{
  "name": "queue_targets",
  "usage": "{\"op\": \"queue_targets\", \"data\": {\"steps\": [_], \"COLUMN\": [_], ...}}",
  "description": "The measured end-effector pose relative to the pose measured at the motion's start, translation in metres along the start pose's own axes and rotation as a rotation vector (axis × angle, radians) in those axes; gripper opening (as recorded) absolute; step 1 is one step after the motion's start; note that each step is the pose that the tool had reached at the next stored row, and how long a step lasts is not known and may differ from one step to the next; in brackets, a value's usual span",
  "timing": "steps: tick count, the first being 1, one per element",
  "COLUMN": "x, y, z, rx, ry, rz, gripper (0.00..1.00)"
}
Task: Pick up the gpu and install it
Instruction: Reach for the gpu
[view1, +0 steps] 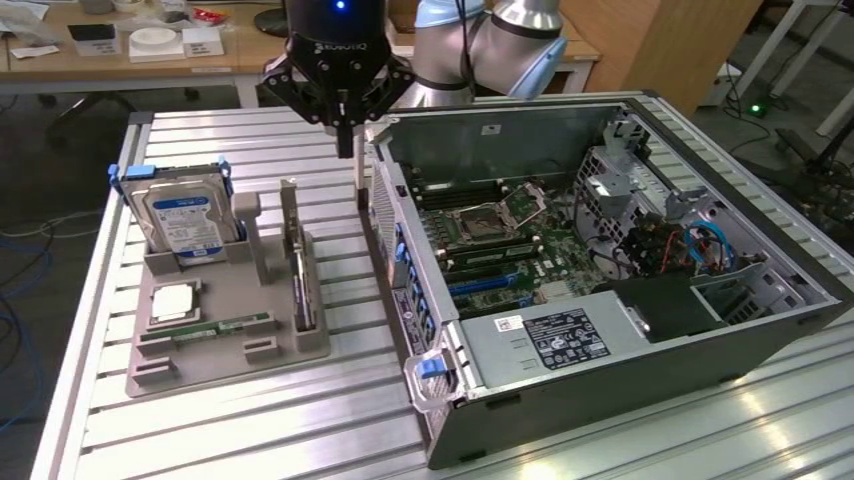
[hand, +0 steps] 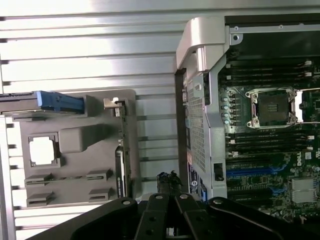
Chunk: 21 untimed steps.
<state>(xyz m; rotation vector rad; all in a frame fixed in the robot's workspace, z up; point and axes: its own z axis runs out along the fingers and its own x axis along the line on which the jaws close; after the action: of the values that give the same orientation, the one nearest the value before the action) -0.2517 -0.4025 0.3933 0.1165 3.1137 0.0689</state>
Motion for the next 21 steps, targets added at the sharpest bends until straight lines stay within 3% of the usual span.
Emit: {"op": "queue_targets", "data": {"steps": [21], "x": [0.015], "y": [-0.0015], "z": [-0.0004], "rx": [0.0000], "ry": [0.0000], "rz": [0.000], "gripper": [0.10]}}
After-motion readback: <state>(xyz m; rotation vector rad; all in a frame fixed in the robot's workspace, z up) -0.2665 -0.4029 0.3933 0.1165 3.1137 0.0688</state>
